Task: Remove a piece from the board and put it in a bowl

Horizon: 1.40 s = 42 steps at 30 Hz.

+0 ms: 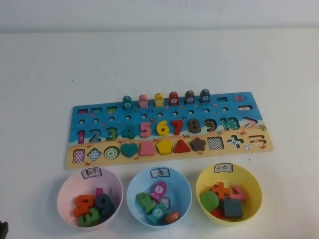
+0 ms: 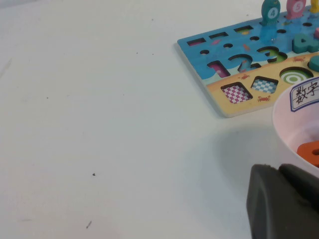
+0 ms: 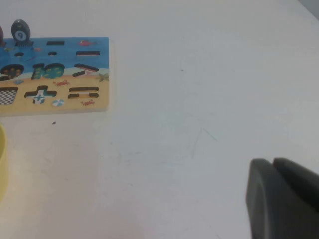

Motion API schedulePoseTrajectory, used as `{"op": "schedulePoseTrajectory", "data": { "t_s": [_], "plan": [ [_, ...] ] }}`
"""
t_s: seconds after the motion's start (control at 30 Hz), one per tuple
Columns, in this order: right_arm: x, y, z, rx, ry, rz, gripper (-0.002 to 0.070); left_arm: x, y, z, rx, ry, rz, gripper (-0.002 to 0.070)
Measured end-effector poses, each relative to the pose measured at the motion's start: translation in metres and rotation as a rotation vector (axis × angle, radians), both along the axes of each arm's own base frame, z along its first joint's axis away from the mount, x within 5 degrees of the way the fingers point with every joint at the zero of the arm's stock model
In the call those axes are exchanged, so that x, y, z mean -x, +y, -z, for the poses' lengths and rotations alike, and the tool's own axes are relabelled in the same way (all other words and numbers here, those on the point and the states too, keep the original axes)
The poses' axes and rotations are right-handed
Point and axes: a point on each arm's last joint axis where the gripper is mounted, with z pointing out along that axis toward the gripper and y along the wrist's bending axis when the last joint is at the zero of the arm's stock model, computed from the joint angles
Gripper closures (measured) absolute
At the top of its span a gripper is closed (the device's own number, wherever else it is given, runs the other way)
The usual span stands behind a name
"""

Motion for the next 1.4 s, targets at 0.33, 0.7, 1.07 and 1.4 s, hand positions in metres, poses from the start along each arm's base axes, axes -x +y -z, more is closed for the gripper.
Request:
{"op": "schedulePoseTrajectory", "data": {
  "t_s": [0.33,0.7,1.07,1.4],
  "plan": [
    [0.0,0.0,0.0001,0.0,0.001,0.0,0.0694,0.0,0.0001,0.0,-0.004,-0.001,0.0,0.068],
    [0.0,0.0,0.0001,0.0,0.001,0.0,0.0694,0.0,0.0001,0.0,-0.004,-0.001,0.0,0.068],
    [0.0,0.0,0.0001,0.0,0.001,0.0,0.0694,0.0,0.0001,0.0,-0.004,-0.001,0.0,0.068],
    [0.0,0.0,0.0001,0.0,0.001,0.0,0.0694,-0.0003,-0.0011,-0.0015,0.036,-0.011,0.001,0.068]
  ]
}}
